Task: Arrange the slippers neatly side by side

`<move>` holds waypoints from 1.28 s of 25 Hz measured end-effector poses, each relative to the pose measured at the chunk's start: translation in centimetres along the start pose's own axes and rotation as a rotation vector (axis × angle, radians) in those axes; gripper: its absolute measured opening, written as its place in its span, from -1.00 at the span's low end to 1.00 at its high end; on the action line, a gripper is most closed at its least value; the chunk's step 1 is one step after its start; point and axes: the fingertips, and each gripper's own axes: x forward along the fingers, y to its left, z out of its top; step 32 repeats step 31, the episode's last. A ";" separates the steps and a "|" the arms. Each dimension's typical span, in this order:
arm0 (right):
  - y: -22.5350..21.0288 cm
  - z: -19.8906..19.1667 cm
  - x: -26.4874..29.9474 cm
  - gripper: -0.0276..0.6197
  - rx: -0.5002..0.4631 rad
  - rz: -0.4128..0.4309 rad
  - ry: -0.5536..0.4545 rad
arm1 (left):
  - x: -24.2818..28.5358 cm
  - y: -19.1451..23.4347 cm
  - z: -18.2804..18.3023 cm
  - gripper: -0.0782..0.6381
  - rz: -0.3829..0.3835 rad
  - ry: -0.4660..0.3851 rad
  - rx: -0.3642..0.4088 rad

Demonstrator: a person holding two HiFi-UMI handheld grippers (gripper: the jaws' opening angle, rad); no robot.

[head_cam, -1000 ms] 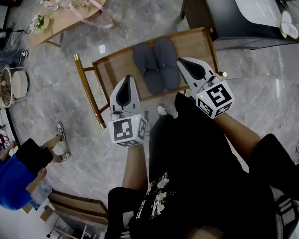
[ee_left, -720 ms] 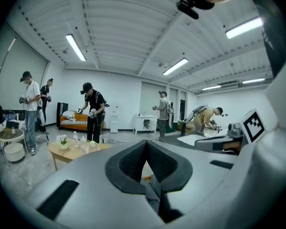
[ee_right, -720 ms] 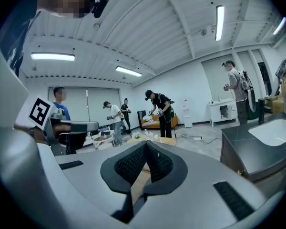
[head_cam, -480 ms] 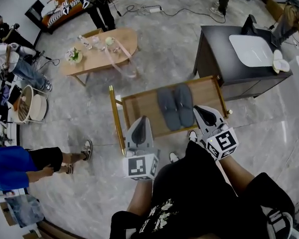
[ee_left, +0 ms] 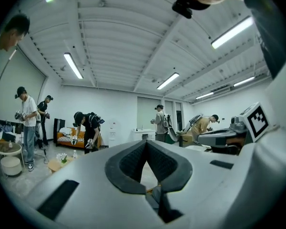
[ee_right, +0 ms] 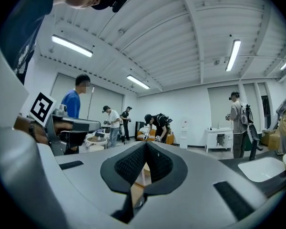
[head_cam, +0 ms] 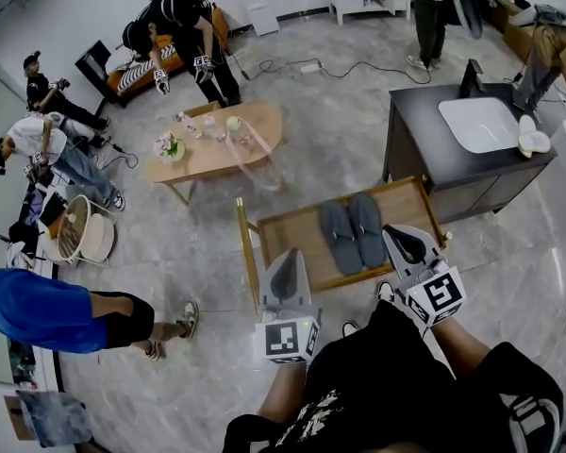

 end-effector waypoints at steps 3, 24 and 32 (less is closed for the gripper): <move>0.4 0.4 -0.3 -0.92 -0.008 -0.012 -0.016 | -0.6 0.0 0.4 -0.77 0.008 -0.011 0.032; 1.2 0.2 -1.2 -0.92 -0.042 -0.040 0.005 | -1.7 0.8 0.6 -0.77 0.035 -0.007 0.058; 1.8 0.2 -1.0 -0.92 -0.056 -0.025 0.001 | -2.0 0.8 0.1 -0.77 0.040 -0.007 0.055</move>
